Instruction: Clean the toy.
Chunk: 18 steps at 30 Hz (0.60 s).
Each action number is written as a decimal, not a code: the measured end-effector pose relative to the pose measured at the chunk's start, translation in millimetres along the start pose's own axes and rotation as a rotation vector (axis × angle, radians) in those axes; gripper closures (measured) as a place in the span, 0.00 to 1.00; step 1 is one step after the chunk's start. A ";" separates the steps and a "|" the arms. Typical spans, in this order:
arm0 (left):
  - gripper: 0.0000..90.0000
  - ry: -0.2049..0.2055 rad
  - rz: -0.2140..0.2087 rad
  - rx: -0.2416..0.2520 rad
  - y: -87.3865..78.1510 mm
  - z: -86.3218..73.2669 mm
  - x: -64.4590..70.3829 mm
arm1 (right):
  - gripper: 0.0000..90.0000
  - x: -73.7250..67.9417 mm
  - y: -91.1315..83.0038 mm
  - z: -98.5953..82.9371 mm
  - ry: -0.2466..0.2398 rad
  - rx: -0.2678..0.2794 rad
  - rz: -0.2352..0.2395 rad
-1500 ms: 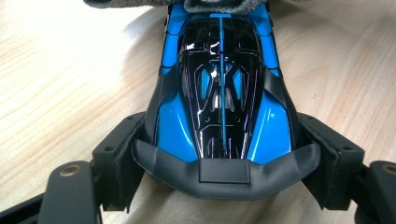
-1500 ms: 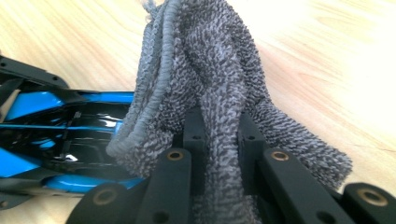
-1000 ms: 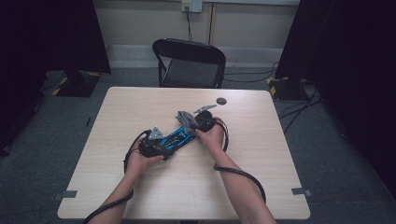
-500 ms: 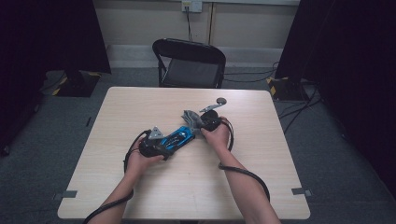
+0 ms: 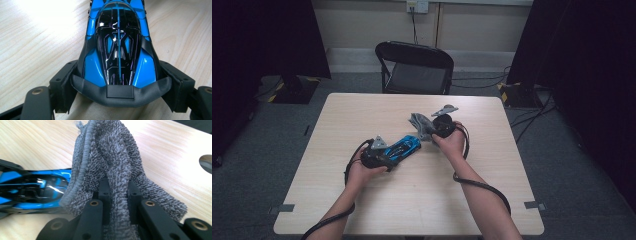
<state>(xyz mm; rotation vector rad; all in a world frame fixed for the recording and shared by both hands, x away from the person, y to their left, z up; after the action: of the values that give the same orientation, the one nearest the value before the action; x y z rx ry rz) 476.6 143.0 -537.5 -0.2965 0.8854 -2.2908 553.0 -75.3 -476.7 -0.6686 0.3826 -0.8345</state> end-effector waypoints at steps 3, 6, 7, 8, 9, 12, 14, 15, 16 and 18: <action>0.27 0.000 0.000 0.000 0.0 0.0 0.0 | 0.88 -3.6 -5.1 1.6 -0.015 0.009 0.008; 0.27 -0.001 0.000 0.000 0.0 0.0 0.0 | 0.88 -5.6 -7.4 1.5 -0.016 0.014 0.015; 0.27 -0.001 -0.001 -0.001 0.0 0.0 0.0 | 0.88 -8.4 -9.5 0.8 -0.020 0.015 0.021; 0.27 -0.002 -0.002 -0.001 0.1 0.0 0.0 | 0.88 -9.3 -10.2 0.6 -0.021 0.016 0.022; 0.27 -0.003 -0.002 -0.002 0.0 -0.1 -0.1 | 0.88 -10.3 -11.0 0.3 -0.024 0.016 0.022; 0.27 -0.003 -0.002 -0.001 0.1 0.0 -0.1 | 0.88 -12.9 -12.3 -0.2 -0.028 0.019 0.030; 0.27 -0.003 -0.003 -0.002 0.0 -0.1 -0.1 | 0.88 -18.3 -14.4 -0.1 -0.037 0.021 0.042; 0.27 -0.003 -0.003 -0.002 0.0 -0.1 -0.1 | 0.88 -20.2 -15.0 0.3 -0.044 0.022 0.048; 0.27 -0.003 -0.003 -0.002 0.0 -0.1 -0.1 | 0.88 -22.5 -15.8 0.8 -0.047 0.025 0.052; 0.27 -0.002 -0.002 -0.001 0.0 0.0 0.0 | 0.88 -26.8 -16.9 2.0 -0.048 0.030 0.064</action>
<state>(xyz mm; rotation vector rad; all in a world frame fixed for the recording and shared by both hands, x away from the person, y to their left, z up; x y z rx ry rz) 476.6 143.0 -537.5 -0.2994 0.8854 -2.2913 528.1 -61.9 -462.4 -0.6441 0.3460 -0.7607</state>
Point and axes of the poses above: each handheld gripper's, and its own axes: y roughly forward along the jaws, z roughly out of its top, x roughly to its right, the point moved 5 cm from there along y, roughly forward along the jaws, and after that the axes turned 2 degrees about y, right-handed, at the moved point
